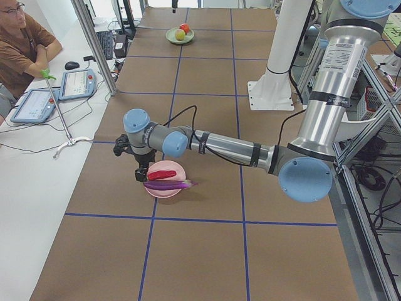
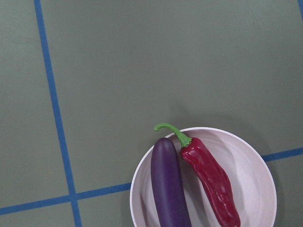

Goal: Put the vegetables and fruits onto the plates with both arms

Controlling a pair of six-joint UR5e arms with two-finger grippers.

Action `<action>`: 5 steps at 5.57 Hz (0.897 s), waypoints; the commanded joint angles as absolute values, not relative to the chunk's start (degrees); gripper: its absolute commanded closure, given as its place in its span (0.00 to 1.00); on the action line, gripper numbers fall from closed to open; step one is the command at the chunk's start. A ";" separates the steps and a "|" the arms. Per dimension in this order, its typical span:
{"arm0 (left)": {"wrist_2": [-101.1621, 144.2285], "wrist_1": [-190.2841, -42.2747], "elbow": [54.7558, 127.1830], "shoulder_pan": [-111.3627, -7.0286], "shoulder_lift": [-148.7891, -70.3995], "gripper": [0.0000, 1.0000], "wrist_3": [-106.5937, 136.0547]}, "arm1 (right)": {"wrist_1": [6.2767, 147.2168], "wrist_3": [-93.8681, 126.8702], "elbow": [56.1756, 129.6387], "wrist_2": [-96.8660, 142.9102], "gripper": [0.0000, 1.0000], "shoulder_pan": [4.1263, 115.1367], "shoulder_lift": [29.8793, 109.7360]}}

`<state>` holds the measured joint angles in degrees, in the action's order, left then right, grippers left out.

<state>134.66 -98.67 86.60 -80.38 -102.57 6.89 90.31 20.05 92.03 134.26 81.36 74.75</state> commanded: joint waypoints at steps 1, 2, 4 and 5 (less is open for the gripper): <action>137.27 -98.53 85.00 -85.32 -99.17 0.00 -0.58 | 102.44 5.86 95.96 134.21 0.00 85.93 78.28; 137.98 -98.26 84.73 -85.34 -98.62 0.00 -0.09 | 102.04 3.45 99.46 134.21 0.00 86.22 83.53; 137.90 -95.03 85.60 -85.34 -99.14 0.00 2.35 | 101.87 3.51 101.78 134.38 0.00 86.13 87.10; 137.55 -95.10 86.04 -85.34 -98.71 0.00 3.07 | 101.87 3.52 102.39 134.38 0.00 86.13 87.10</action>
